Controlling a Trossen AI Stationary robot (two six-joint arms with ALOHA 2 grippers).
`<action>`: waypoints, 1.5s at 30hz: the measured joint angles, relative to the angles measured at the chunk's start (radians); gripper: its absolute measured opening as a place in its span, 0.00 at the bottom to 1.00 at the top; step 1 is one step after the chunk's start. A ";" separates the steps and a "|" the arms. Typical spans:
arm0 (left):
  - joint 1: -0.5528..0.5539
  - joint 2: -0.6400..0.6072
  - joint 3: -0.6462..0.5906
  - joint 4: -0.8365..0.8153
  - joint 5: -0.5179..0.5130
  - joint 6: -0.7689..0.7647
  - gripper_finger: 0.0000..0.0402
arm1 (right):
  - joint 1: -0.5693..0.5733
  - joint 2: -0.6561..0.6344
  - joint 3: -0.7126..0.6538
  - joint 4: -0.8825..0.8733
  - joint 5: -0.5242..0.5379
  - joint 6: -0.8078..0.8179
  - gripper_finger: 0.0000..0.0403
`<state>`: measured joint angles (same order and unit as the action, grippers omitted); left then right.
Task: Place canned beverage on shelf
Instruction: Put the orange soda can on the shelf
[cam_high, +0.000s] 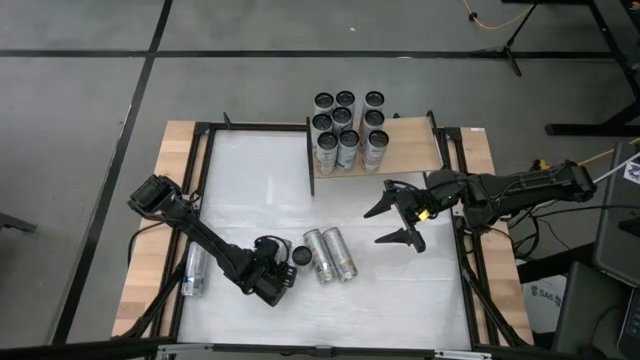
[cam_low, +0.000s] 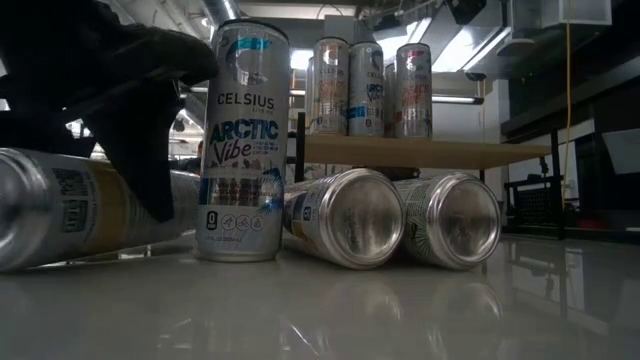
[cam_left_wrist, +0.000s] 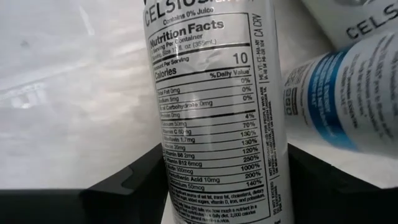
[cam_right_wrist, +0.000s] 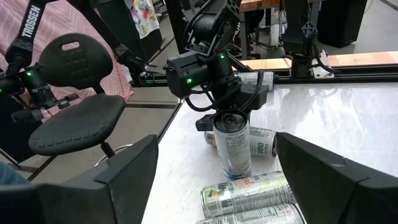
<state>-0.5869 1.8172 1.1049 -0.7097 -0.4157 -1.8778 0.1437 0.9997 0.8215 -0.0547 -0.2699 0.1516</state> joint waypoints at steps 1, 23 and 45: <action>0.000 0.000 0.000 0.000 -0.007 0.000 0.58 | 0.000 0.000 0.000 0.000 0.000 0.000 0.79; 0.038 -0.196 -0.002 -0.146 -0.310 0.060 0.59 | 0.000 0.000 0.000 0.001 -0.001 0.000 0.79; 0.149 -0.234 -0.001 0.140 -0.511 0.418 0.59 | 0.000 0.000 0.000 0.000 0.010 0.000 0.79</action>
<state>-0.4377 1.5829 1.1038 -0.5698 -0.9264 -1.4595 0.1436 0.9997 0.8215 -0.0544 -0.2600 0.1516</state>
